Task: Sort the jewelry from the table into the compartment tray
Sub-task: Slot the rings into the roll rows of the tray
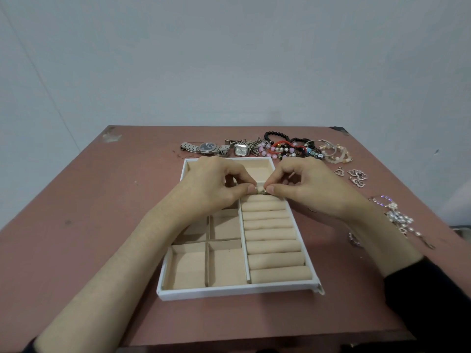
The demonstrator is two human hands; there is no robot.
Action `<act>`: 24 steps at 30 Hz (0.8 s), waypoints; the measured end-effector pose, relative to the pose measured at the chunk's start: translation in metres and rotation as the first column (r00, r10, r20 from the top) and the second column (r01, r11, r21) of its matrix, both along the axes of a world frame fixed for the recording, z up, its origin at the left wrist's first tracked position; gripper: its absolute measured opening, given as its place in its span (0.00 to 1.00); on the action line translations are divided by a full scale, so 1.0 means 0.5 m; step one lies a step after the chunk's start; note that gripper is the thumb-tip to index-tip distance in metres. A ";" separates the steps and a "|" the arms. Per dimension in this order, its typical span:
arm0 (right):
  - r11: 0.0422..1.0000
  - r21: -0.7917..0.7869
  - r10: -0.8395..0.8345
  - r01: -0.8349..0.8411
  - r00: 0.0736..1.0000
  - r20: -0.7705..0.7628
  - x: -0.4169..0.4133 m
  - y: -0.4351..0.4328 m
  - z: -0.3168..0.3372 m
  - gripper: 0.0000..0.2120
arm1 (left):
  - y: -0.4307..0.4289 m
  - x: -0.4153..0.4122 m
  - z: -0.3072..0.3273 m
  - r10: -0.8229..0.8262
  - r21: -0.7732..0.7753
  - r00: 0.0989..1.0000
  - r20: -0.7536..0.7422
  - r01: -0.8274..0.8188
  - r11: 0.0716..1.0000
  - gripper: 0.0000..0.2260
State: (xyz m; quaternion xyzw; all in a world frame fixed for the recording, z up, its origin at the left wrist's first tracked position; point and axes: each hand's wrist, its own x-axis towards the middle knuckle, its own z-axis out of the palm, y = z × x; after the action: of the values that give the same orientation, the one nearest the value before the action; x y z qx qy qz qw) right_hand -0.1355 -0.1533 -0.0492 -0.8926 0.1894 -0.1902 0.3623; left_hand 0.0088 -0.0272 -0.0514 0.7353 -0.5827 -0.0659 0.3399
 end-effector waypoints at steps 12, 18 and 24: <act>0.998 0.056 -0.016 0.015 1.000 0.011 -0.001 0.000 -0.002 0.10 | 0.006 -0.002 0.003 0.002 -0.022 0.998 -0.056 -0.003 1.000 0.08; 0.997 0.078 -0.028 0.028 1.000 0.002 -0.002 0.003 0.002 0.12 | 0.007 -0.003 0.005 0.015 -0.048 0.999 -0.048 -0.017 0.999 0.07; 0.988 0.145 -0.056 0.049 0.997 0.046 0.000 0.001 -0.003 0.19 | 0.005 -0.002 0.002 0.023 -0.066 0.999 -0.029 -0.025 0.998 0.09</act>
State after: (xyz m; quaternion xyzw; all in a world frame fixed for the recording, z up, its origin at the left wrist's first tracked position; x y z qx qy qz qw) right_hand -0.1356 -0.1527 -0.0506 -0.8538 0.2170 -0.2079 0.4252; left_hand 0.0081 -0.0246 -0.0503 0.7296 -0.5708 -0.0529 0.3730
